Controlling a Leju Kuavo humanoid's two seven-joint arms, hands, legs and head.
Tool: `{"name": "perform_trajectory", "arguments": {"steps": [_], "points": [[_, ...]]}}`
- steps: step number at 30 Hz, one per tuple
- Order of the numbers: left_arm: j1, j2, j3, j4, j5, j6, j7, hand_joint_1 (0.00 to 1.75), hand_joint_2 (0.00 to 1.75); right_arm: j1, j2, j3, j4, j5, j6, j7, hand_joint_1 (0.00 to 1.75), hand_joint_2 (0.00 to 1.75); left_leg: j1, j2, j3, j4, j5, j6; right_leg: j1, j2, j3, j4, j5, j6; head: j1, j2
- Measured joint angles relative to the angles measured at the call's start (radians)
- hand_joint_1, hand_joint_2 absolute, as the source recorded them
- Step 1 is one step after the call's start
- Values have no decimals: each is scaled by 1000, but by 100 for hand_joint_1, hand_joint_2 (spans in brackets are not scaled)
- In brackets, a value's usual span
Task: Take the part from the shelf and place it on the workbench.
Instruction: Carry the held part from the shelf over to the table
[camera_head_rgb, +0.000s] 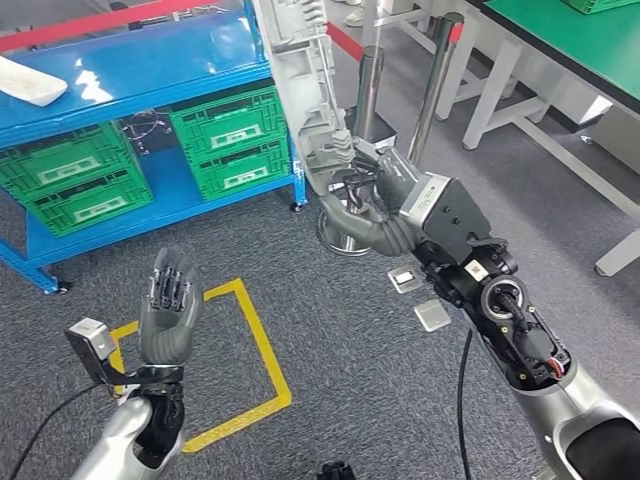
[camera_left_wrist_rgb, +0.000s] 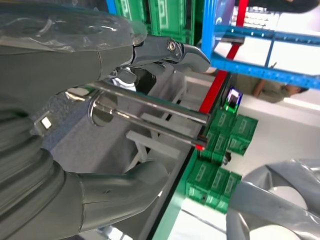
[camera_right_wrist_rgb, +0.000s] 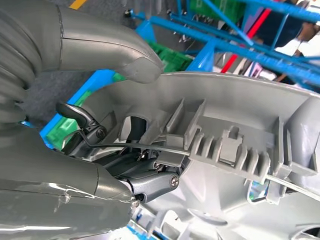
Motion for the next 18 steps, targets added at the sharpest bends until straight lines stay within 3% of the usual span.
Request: {"name": "perform_trajectory", "arguments": {"steps": [2, 4, 5, 7, 9, 10, 12, 14, 15, 16, 18], "points": [[0, -1, 0, 0, 0, 0, 0, 0, 175, -1, 0, 0, 2, 0, 0, 0, 175, 175, 3, 15, 1, 13, -10, -9, -2, -27, 64, -132, 67, 6, 5, 0], [-1, 0, 0, 0, 0, 0, 0, 0, 175, -4, 0, 2, 4, 0, 0, 0, 175, 175, 0, 27, -1, 30, -20, -20, 3, -51, 114, -235, 102, 0, 9, 0], [-1, 0, 1, 0, 0, -1, 0, 0, 175, -5, 0, 3, 5, 0, 0, 0, 175, 175, -3, 33, -2, 34, -23, -25, 6, -53, 120, -250, 101, -7, 7, 0], [-1, 0, 1, 0, 0, -2, 0, 0, 175, -7, 0, 5, 7, 0, 0, -1, 175, 175, -4, 47, 0, 35, -24, -33, 8, -31, 119, -249, 103, -25, 0, 0], [-2, 0, 1, -1, 0, -2, 0, 0, 175, -8, 0, 6, 8, 0, 1, -1, 175, 175, -1, 36, -7, 57, -43, -44, 5, -14, 120, -253, 107, -37, -5, 0], [-2, 1, 1, -2, 0, -3, -1, 0, 175, -9, 0, 7, 9, 0, 1, -2, 175, 175, 1, 19, -24, 97, -68, -49, 3, -6, 121, -255, 110, -42, -9, 0], [-1, 3, 1, -2, 0, -3, -1, 0, 175, -8, 1, 7, 11, 0, 2, -8, 175, 175, 2, -16, -89, 233, -137, -54, 2, 11, 118, -256, 112, -48, -16, 0], [2, 5, 1, -2, 0, -4, -1, 0, 175, -7, 1, 8, 13, 0, 3, -15, 175, 175, 2, -26, -143, 339, -169, -51, 4, 33, 115, -255, 114, -51, -19, 0], [3, 6, 1, -2, 0, -5, -1, 0, 175, -7, 1, 8, 15, 0, 4, -16, 175, 175, 2, -28, -145, 337, -156, -48, 6, 44, 115, -255, 114, -51, -19, 0], [3, 6, 1, -2, 0, -6, -1, 0, 175, -6, 1, 8, 16, 0, 4, -17, 175, 175, 1, -31, -126, 293, -126, -42, 7, 56, 115, -255, 115, -51, -20, 0], [1, 6, 1, -2, 0, -9, -3, 0, 175, -6, 1, 7, 17, 0, 5, -17, 175, 175, 0, -66, -56, 145, -55, -26, 8, 78, 114, -255, 116, -49, -19, 0]]}}
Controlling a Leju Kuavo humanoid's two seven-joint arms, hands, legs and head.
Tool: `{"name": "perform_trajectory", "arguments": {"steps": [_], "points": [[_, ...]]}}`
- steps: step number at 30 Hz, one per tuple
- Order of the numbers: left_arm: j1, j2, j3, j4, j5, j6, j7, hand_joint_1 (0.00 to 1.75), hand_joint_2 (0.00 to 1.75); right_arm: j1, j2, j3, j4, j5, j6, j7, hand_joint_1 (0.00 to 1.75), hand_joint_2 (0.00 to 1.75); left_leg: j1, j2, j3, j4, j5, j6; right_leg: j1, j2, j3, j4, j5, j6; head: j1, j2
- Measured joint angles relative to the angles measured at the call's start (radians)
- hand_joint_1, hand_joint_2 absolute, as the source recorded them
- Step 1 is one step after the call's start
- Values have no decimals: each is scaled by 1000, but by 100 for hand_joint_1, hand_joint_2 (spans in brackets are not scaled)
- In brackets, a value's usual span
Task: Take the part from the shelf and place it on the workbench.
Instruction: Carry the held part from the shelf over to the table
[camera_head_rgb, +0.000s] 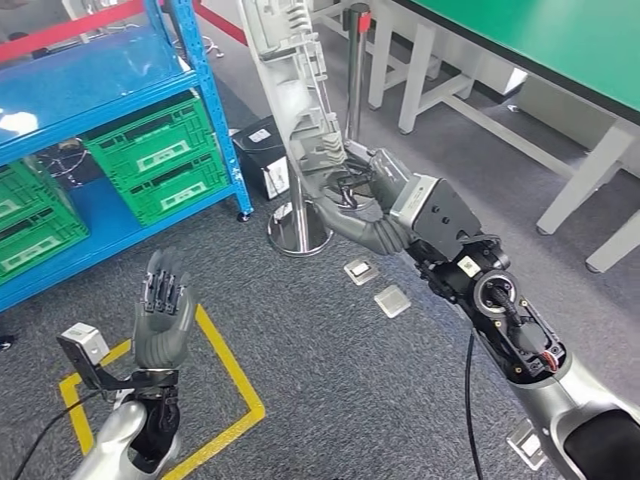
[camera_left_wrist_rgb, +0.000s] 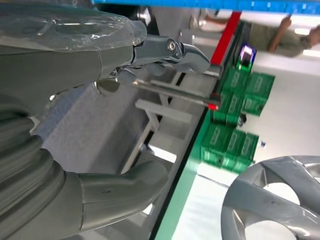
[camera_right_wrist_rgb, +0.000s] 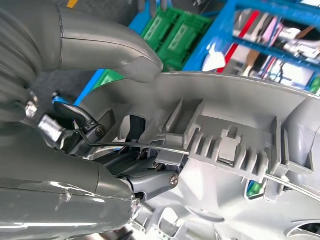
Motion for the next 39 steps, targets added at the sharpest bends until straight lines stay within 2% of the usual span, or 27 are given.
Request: {"name": "perform_trajectory", "arguments": {"steps": [2, 4, 5, 7, 8, 9, 10, 11, 12, 13, 15, 17, 18, 20, 22, 24, 25, 26, 27, 28, 29, 31, 33, 35, 36, 37, 39], "points": [[-4, 0, 0, 0, 0, -4, -6, 0, 175, 1, 0, -1, 0, 1, 0, -1, 175, 175, -6, -25, 44, -94, 32, 10, -4, 19, -5, 0, 3, 8, 1, 0], [-10, 0, 0, 2, 0, -6, -10, 0, 175, 4, 0, -2, 1, 2, 0, -3, 175, 175, -11, -11, 48, -110, 33, 13, -9, 35, -10, -5, 8, 21, 0, 0], [-13, -2, 0, 2, 0, -7, -11, 0, 175, 7, 0, -3, 1, 2, 0, -3, 175, 175, -10, -1, 52, -117, 35, 15, -9, 29, -14, -1, 6, 27, -1, 0], [-17, -6, 0, 3, 1, -10, -12, 0, 175, 10, -1, -4, 2, 2, 2, -3, 175, 175, -3, 19, 61, -133, 40, 22, -3, -15, -34, 48, -22, 35, 6, 0], [-18, -8, 0, 3, 1, -11, -12, 0, 175, 11, -1, -4, 3, 2, 2, -4, 175, 175, -1, 29, 64, -137, 41, 24, -1, -45, -56, 102, -52, 37, 11, 0], [-18, -8, 0, 3, 1, -12, -13, 0, 175, 11, -1, -5, 3, 2, 3, -5, 175, 175, -1, 38, 65, -138, 40, 27, 0, -64, -85, 168, -86, 40, 16, 0], [-18, -8, 0, 4, 1, -12, -13, 0, 175, 11, 0, -5, 4, 2, 3, -6, 175, 175, -1, 48, 65, -138, 40, 28, -1, -70, -114, 232, -115, 44, 18, 0], [-17, -8, 0, 6, 2, -12, -13, 0, 175, 11, 0, -5, 5, 2, 3, -7, 175, 175, -1, 58, 65, -138, 39, 28, -2, -74, -133, 274, -129, 47, 20, 0], [-16, -8, 0, 7, 2, -12, -13, 0, 175, 11, 0, -6, 6, 2, 3, -7, 175, 175, -1, 67, 65, -137, 38, 27, -3, -76, -136, 282, -125, 49, 23, 0], [-15, -8, 0, 8, 3, -12, -13, 0, 175, 11, 0, -7, 7, 2, 3, -7, 175, 175, -1, 76, 66, -135, 36, 25, -4, -80, -117, 247, -101, 50, 26, 0], [-16, -9, 0, 8, 4, -12, -14, 0, 175, 10, 0, -8, 9, 2, 4, -8, 175, 175, -2, 92, 67, -128, 29, 18, -2, -110, -44, 106, -38, 50, 31, 0], [-16, -8, 0, 8, 4, -12, -14, 0, 175, 8, 0, -9, 9, 5, 6, -9, 175, 175, -8, 106, 64, -117, 22, 9, 3, -132, 3, 9, -10, 39, 33, 0], [-15, -8, 0, 8, 4, -12, -14, 0, 175, 7, 0, -9, 10, 7, 7, -10, 175, 175, -11, 113, 63, -115, 21, 5, 6, -132, 7, -3, -12, 32, 30, 0], [-14, -7, 0, 8, 4, -12, -13, 0, 175, 6, 0, -9, 12, 9, 9, -11, 175, 175, -12, 126, 63, -112, 18, -2, 6, -110, 5, -5, -8, 18, 22, 0], [-14, -6, 0, 8, 4, -9, -9, 0, 175, 3, 0, -10, 14, 9, 12, -11, 175, 175, -9, 105, 49, -74, -10, -14, 2, -92, 7, -9, -4, 8, 16, 0], [-11, -4, 0, 8, 4, -4, -5, 0, 175, 0, 1, -9, 16, 9, 16, -11, 175, 175, -6, 60, -6, 49, -75, -23, -1, -76, 7, -10, -1, 0, 8, 0], [-8, -2, 0, 8, 4, -1, -3, 0, 175, 0, 1, -9, 17, 9, 19, -12, 175, 175, -5, 48, -42, 124, -107, -24, -1, -67, 6, -10, 0, -2, 5, 0], [-5, 0, 0, 8, 4, 2, -1, 0, 175, 0, 2, -8, 19, 9, 22, -13, 175, 175, -5, 42, -72, 183, -125, -24, -1, -56, 5, -10, 0, -2, 2, 0], [-2, 2, 0, 8, 4, 4, 0, 0, 175, 0, 2, -8, 21, 9, 24, -13, 175, 175, -5, 39, -86, 205, -123, -22, -1, -45, 5, -10, 0, -3, 1, 0], [0, 3, 0, 8, 4, 5, 2, 0, 175, 0, 2, -8, 22, 9, 25, -14, 175, 175, -5, 38, -80, 185, -101, -20, -1, -33, 6, -10, 1, -2, 1, 0], [0, 4, 0, 8, 4, 6, 2, 0, 175, 0, 2, -8, 24, 9, 26, -13, 175, 175, -5, 32, -53, 125, -65, -16, -1, -22, 6, -10, 1, -2, 0, 0], [-1, 5, 0, 7, 4, 6, 3, 0, 175, -2, 2, -8, 25, 9, 26, -14, 175, 175, 0, -10, 19, -23, 3, -7, -2, 0, 5, -10, 3, 2, 0, 0], [-2, 7, 0, 7, 4, 6, 3, 0, 175, -5, 2, -9, 26, 9, 26, -15, 175, 175, 0, -38, 55, -96, 25, -3, -6, 19, -1, -10, 7, 12, 0, 0], [-3, 7, 0, 6, 4, 6, 3, 0, 175, -6, 2, -9, 27, 9, 26, -15, 175, 175, -2, -20, 60, -108, 24, -2, -9, 38, -8, -13, 12, 26, 0, 0], [-3, 7, 0, 6, 4, 6, 3, 0, 175, -6, 2, -10, 27, 9, 26, -15, 175, 175, -1, -11, 63, -115, 25, 1, -8, 32, -11, -11, 10, 31, 1, 0], [-4, 6, 0, 4, 4, 6, 3, 0, 175, -6, 2, -10, 28, 9, 26, -15, 175, 175, 1, 0, 67, -122, 27, 7, -6, 12, -19, 5, -1, 36, 4, 0], [-4, 4, 0, 3, 3, 6, 3, 0, 175, -7, 3, -9, 29, 8, 26, -15, 175, 175, 2, 21, 73, -131, 29, 16, -2, -47, -64, 107, -57, 40, 11, 0]]}}
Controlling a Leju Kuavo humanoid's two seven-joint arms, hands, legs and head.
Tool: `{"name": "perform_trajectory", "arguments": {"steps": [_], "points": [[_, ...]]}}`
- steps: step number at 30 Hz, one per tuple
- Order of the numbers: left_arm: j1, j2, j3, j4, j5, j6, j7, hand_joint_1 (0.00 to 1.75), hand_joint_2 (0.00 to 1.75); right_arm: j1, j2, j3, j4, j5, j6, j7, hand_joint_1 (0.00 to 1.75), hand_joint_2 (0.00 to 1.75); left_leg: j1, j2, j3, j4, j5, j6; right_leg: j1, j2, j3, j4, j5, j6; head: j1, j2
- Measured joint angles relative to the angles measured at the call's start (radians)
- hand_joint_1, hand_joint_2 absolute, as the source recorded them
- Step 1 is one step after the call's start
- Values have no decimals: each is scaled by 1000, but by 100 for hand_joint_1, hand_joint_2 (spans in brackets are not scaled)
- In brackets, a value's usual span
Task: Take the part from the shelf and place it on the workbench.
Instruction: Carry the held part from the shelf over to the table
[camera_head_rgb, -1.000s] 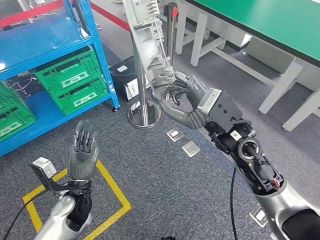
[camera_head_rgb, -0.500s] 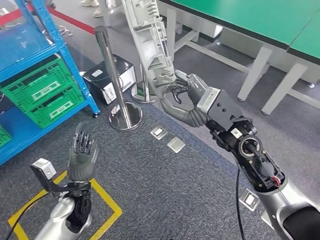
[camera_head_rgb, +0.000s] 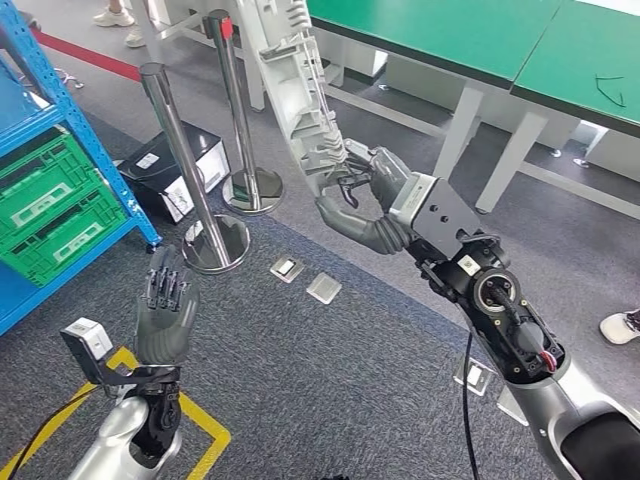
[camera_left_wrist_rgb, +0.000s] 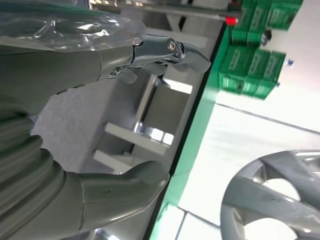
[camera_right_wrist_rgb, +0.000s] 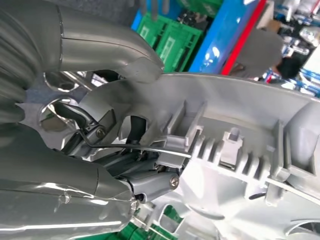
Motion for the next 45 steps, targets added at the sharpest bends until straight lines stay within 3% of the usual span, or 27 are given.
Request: {"name": "perform_trajectory", "arguments": {"steps": [2, 3, 4, 7, 9, 11, 13, 15, 17, 18, 19, 21, 23, 25, 27, 29, 31, 33, 38, 40, 42, 43, 45], "points": [[2, 0, 0, 0, 0, 0, 0, 0, 175, 0, 0, 0, 2, -1, 1, -1, 175, 175, -2, 21, 0, 0, -1, 4, 0, -25, -61, 137, -59, 4, 5, 0], [4, 1, 0, 0, 0, 0, 0, 0, 175, 0, 0, 0, 3, -2, 1, -1, 175, 175, -2, 31, 0, 1, -2, 4, 0, -28, -75, 171, -66, 6, 7, 0], [5, 1, 0, 0, 0, 0, 0, 0, 175, 0, 0, 0, 5, -1, 2, -1, 175, 175, -2, 41, 1, 1, -3, 4, 0, -30, -68, 163, -53, 6, 10, 0], [5, 1, 0, -2, 0, 2, 2, 0, 175, -3, 0, 0, 7, 0, 8, -2, 175, 175, -5, 67, 2, 9, -10, -4, 5, -63, 40, -39, 33, 0, 18, 0], [5, 2, 0, -5, 0, 3, 3, 0, 175, -8, 0, 0, 8, 1, 11, -3, 175, 175, -11, 80, 0, 16, -14, -12, 12, -79, 78, -115, 48, -10, 17, 0], [6, 3, 0, -7, 0, 4, 4, 0, 175, -9, 1, -1, 9, 1, 11, -3, 175, 175, -13, 94, 0, 16, -15, -20, 13, -62, 76, -119, 48, -21, 11, 0], [6, 3, 0, -11, 0, 5, 6, 0, 175, -10, 1, -1, 9, 1, 12, -3, 175, 175, -10, 85, -5, 36, -32, -33, 9, -45, 79, -124, 53, -32, 6, 0], [7, 4, 0, -14, -2, 8, 7, 0, 175, -10, 2, -1, 10, 0, 13, -3, 175, 175, -7, 48, -47, 129, -87, -43, 4, -30, 80, -128, 58, -40, -1, 0], [12, 6, 0, -15, -3, 18, 10, 0, 175, -9, 4, 0, 10, -2, 16, -2, 175, 175, -7, 23, -117, 271, -148, -46, 4, -11, 76, -128, 60, -45, -7, 0], [16, 7, 0, -15, -4, 23, 12, 0, 175, -7, 5, 0, 10, -4, 18, -1, 175, 175, -6, 20, -141, 315, -158, -46, 4, 1, 75, -128, 61, -45, -9, 0], [19, 8, 0, -15, -4, 27, 13, 0, 175, -5, 5, 0, 10, -4, 20, -1, 175, 175, -6, 18, -147, 322, -148, -44, 4, 14, 75, -128, 61, -45, -9, 0], [21, 10, 0, -18, -4, 30, 15, 0, 175, -1, 6, 0, 10, -6, 23, 1, 175, 175, -5, 8, -103, 219, -80, -39, 4, 39, 76, -128, 62, -44, -11, 0], [20, 11, 0, -22, -4, 32, 16, 0, 175, 0, 6, 0, 10, -6, 24, 2, 175, 175, -1, -33, -40, 77, -21, -30, 4, 62, 73, -126, 64, -39, -11, 0], [19, 12, 0, -24, -4, 33, 17, 0, 175, -1, 6, -2, 10, -7, 24, 2, 175, 175, -2, -55, -14, 18, -8, -21, 2, 85, 65, -126, 68, -29, -11, 0], [18, 10, 0, -26, -4, 31, 17, 0, 175, 3, 7, -6, 10, -7, 23, 3, 175, 175, -2, -34, -10, 11, -5, -10, -1, 98, 59, -129, 71, -16, -11, 0], [13, 6, 0, -26, -4, 26, 16, 0, 175, 9, 6, -13, 9, -6, 21, 6, 175, 175, 1, -12, -4, 0, 0, 4, 4, 56, 42, -96, 48, -8, -5, 0], [10, 3, 0, -26, -4, 18, 16, 0, 175, 13, 6, -16, 9, -2, 19, 9, 175, 175, 1, 10, 0, -5, 0, 12, 7, -3, -6, 10, -11, -3, 5, 0], [10, 3, 0, -26, -4, 14, 16, 0, 175, 14, 6, -16, 8, 2, 18, 10, 175, 175, -1, 23, 0, -5, -1, 14, 5, -18, -44, 93, -50, -1, 9, 0], [10, 3, 0, -24, -3, 9, 15, 0, 175, 18, 6, -18, 8, 5, 15, 12, 175, 175, -2, 41, 0, -4, -2, 15, 3, -24, -67, 145, -61, 2, 11, 0], [5, 1, 0, -22, -1, -1, 9, 0, 175, 23, 6, -21, 8, 7, 11, 14, 175, 175, -2, 72, 2, 2, -9, 8, 2, -63, -7, 40, -5, 5, 18, 0], [-3, -1, 0, -20, 1, -9, 3, 0, 175, 25, 6, -24, 7, 8, 9, 13, 175, 175, -9, 100, 1, 13, -18, -3, 7, -103, 63, -95, 47, -1, 24, 0], [-5, -1, 0, -19, 2, -9, 2, 0, 175, 25, 6, -24, 7, 8, 8, 13, 175, 175, -13, 110, 1, 16, -21, -7, 10, -107, 69, -112, 48, -5, 21, 0], [-7, -1, 0, -18, 3, -10, 1, 0, 175, 26, 6, -26, 6, 8, 7, 12, 175, 175, -15, 132, 3, 17, -24, -16, 12, -79, 67, -113, 51, -19, 12, 0]]}}
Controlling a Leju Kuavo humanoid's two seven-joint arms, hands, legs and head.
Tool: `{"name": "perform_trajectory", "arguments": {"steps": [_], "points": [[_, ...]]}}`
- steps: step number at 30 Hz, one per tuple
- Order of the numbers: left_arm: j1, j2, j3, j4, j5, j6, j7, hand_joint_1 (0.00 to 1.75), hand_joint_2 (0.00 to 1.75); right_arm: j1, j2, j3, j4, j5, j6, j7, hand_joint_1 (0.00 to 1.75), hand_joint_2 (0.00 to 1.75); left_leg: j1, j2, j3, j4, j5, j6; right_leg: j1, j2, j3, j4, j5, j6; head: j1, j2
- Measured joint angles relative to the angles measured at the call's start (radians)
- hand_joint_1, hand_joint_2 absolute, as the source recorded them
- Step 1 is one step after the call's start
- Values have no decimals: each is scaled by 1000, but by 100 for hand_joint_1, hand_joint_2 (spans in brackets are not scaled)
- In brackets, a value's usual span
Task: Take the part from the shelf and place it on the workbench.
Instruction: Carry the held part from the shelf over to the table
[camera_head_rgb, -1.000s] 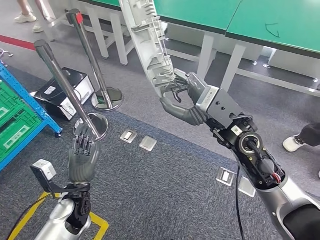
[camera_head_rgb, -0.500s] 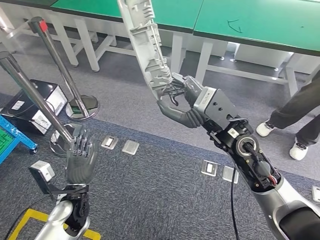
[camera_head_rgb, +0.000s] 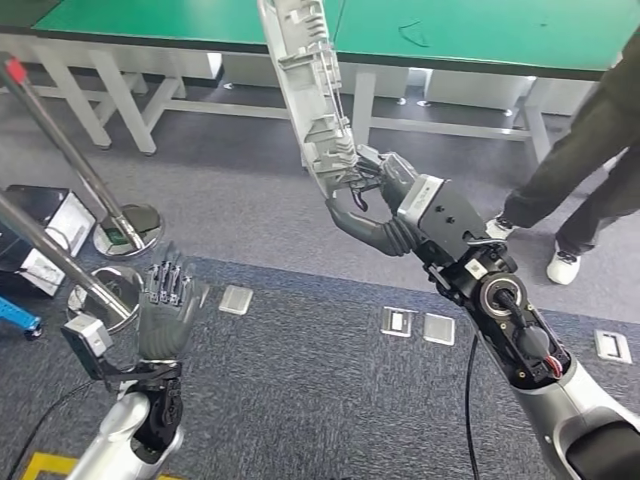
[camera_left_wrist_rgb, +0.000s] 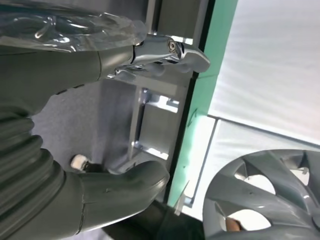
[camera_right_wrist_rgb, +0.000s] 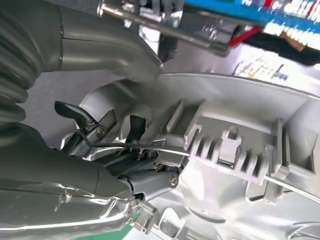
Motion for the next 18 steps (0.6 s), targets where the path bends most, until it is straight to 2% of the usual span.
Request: {"name": "perform_trajectory", "arguments": {"steps": [1, 2, 3, 4, 5, 6, 7, 8, 9, 11, 12, 13, 15, 16, 18], "points": [[-1, 0, 0, 0, 0, 0, 0, 0, 175, 0, 0, -1, 0, 0, 0, 0, 175, 175, 2, -3, 0, 6, -7, -6, 0, 13, 0, -2, 2, -5, -4, 0], [-3, -1, 0, 1, 1, -1, -1, 0, 175, 0, 0, -1, -1, 0, 0, 0, 175, 175, 6, -21, -7, 26, -23, -11, -2, 25, 1, -3, 5, -10, -6, 0], [-4, -1, 0, 1, 1, -1, -1, 0, 175, 0, 0, -1, -1, 0, -1, -1, 175, 175, 9, -48, -26, 68, -50, -16, -4, 36, 1, -5, 7, -16, -10, 0], [-4, -1, 0, 1, 1, -1, -1, 0, 175, 0, 0, -1, -1, 0, -1, -1, 175, 175, 11, -80, -57, 135, -83, -19, -4, 47, -1, -5, 9, -19, -14, 0], [-3, 0, 0, 2, 1, -1, -1, 0, 175, 0, 0, 0, -1, 0, -1, -3, 175, 175, 12, -101, -95, 212, -115, -19, -4, 60, -3, -5, 10, -22, -18, 0], [-2, 0, 0, 4, 1, -1, -1, 0, 175, 0, 1, 0, -1, -1, -2, -4, 175, 175, 12, -111, -130, 278, -136, -19, -3, 74, -4, -5, 12, -25, -20, 0], [0, 1, 0, 6, 1, -2, -1, 0, 175, 0, 1, 1, -1, -1, -2, -6, 175, 175, 12, -115, -151, 311, -138, -17, -2, 88, -5, -5, 12, -26, -21, 0], [0, 1, 0, 7, 1, -2, -1, 0, 175, 0, 1, 1, -1, -2, -2, -8, 175, 175, 12, -118, -151, 302, -120, -14, -1, 103, -6, -5, 13, -26, -22, 0], [0, 2, 0, 8, 1, -2, -1, 0, 175, 0, 1, 1, -1, -2, -2, -8, 175, 175, 12, -124, -130, 250, -86, -8, 0, 117, -6, -5, 14, -26, -22, 0], [-3, 2, 0, 9, 1, -2, -1, 0, 175, -1, 1, 1, -1, -2, -2, -9, 175, 175, 11, -164, -61, 98, -14, 6, -1, 143, -8, -5, 17, -24, -22, 0], [-5, 2, 0, 9, 1, -2, -2, 0, 175, -1, 1, 1, -1, -2, -2, -11, 175, 175, 10, -181, -35, 41, 6, 11, -2, 155, -10, -5, 19, -20, -23, 0], [-7, 2, 0, 9, 1, -2, -2, 0, 175, -1, 1, 1, -1, -2, -3, -12, 175, 175, 8, -191, -22, 12, 14, 14, -5, 166, -13, -5, 21, -16, -23, 0], [-10, 1, 0, 9, 3, 0, -3, 0, 175, -1, 1, 0, -1, -3, -3, -15, 175, 175, 4, -175, -17, 0, 15, 19, -9, 188, -18, -10, 26, -3, -23, 0], [-11, 0, 0, 9, 4, 1, -4, 0, 175, 0, 0, -1, -1, -3, -3, -16, 175, 175, 5, -162, -13, -7, 18, 23, -9, 182, -20, -9, 26, 1, -23, 0], [-14, -4, 0, 9, 4, 2, -6, 0, 175, -1, 0, -2, 0, -4, -1, -17, 175, 175, 9, -137, -3, -26, 26, 32, -4, 127, -43, 36, -4, 9, -16, 0]]}}
